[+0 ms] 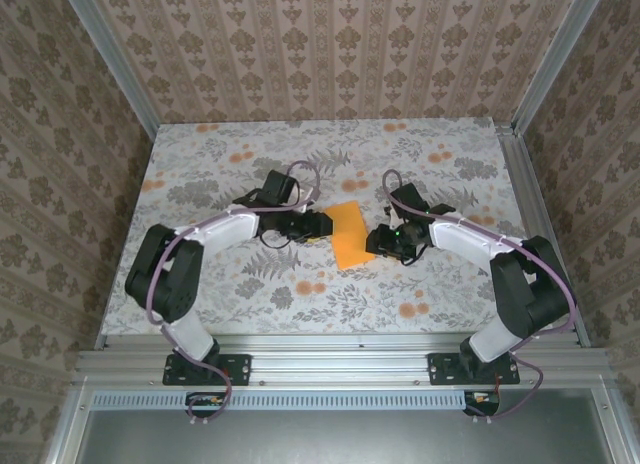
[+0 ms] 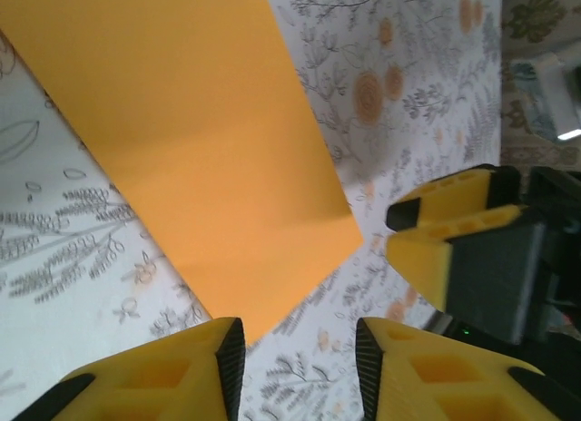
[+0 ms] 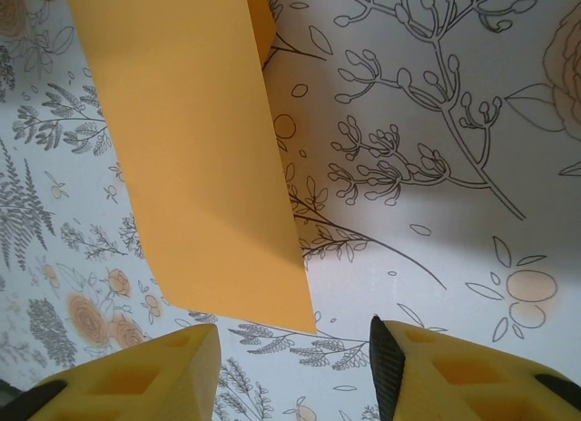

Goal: Fold a paper plane with a square sheet of paper (pick it up from the middle)
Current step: Third fold the triangle at the center of the table.

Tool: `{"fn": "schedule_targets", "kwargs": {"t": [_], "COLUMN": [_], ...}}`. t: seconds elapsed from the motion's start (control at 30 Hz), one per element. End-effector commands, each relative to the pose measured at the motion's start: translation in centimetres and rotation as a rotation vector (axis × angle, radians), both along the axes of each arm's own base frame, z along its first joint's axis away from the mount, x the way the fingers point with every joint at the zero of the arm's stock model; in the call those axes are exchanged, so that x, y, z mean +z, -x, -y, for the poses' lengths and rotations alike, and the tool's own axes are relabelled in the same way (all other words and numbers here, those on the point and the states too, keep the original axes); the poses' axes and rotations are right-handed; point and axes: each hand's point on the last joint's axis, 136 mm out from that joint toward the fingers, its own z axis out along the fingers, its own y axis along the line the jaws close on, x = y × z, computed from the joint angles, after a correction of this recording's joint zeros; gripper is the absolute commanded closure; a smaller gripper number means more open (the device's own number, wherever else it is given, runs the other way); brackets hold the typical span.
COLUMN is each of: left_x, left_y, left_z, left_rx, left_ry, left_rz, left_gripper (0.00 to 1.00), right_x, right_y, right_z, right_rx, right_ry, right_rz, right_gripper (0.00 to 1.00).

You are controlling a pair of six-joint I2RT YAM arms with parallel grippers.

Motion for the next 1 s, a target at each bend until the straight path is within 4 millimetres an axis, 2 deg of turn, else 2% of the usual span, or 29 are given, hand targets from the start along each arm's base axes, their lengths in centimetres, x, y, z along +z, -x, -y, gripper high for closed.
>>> {"fn": "schedule_targets", "kwargs": {"t": [0.0, 0.2, 0.4, 0.57, 0.67, 0.97], "left_x": [-0.9, -2.6, -4.8, -6.2, -7.0, -8.2], "left_y": [-1.3, -2.6, -3.5, -4.1, -4.2, -4.5], "left_z": [0.7, 1.7, 1.3, 1.0, 0.7, 0.1], "left_rx": [-0.028, -0.051, -0.050, -0.053, -0.051, -0.058], "left_ry": [-0.026, -0.047, -0.117, -0.176, -0.207, -0.267], "left_rz": [0.051, 0.039, 0.047, 0.047, 0.040, 0.043], "left_gripper": [0.61, 0.63, 0.66, 0.69, 0.71, 0.81], "right_x": [0.1, -0.9, -2.0, -1.7, -1.6, -0.2], "right_y": [-0.4, -0.7, -0.5, -0.7, -0.8, -0.8], "right_z": [-1.0, -1.6, -1.3, -2.2, -2.6, -2.8], "right_rx": [0.005, 0.010, 0.006, 0.013, 0.017, 0.019], "right_ry": [-0.072, -0.108, -0.094, -0.146, -0.172, -0.198], "right_rz": [0.007, -0.013, -0.038, -0.037, -0.038, -0.015], "right_gripper": [0.50, 0.53, 0.54, 0.58, 0.64, 0.78]}}
